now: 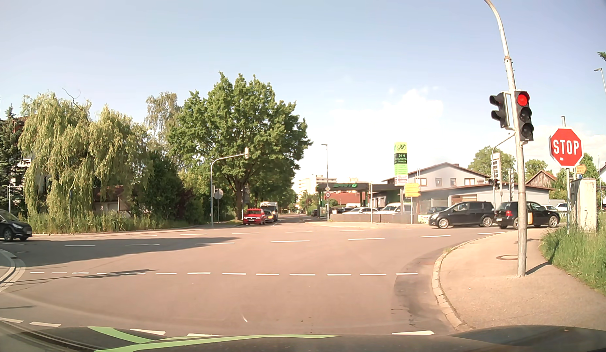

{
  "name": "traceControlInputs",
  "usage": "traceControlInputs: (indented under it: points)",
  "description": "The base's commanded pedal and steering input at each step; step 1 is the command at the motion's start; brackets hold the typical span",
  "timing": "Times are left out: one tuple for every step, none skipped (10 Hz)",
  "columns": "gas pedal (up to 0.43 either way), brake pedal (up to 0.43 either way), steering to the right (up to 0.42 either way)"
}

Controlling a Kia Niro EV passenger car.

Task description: Follow the waypoints while adhering to traffic rules and regulations

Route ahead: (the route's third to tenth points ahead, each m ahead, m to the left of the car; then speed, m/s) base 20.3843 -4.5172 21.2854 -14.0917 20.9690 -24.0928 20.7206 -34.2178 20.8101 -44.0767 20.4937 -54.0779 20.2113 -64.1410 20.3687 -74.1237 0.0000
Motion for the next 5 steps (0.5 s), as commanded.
traceControlInputs:
  points:
    - [0.000, 0.402, 0.047]
    - [0.000, 0.402, 0.047]
    - [0.000, 0.409, 0.047]
    - [0.000, 0.402, 0.047]
    - [0.000, 0.402, 0.047]
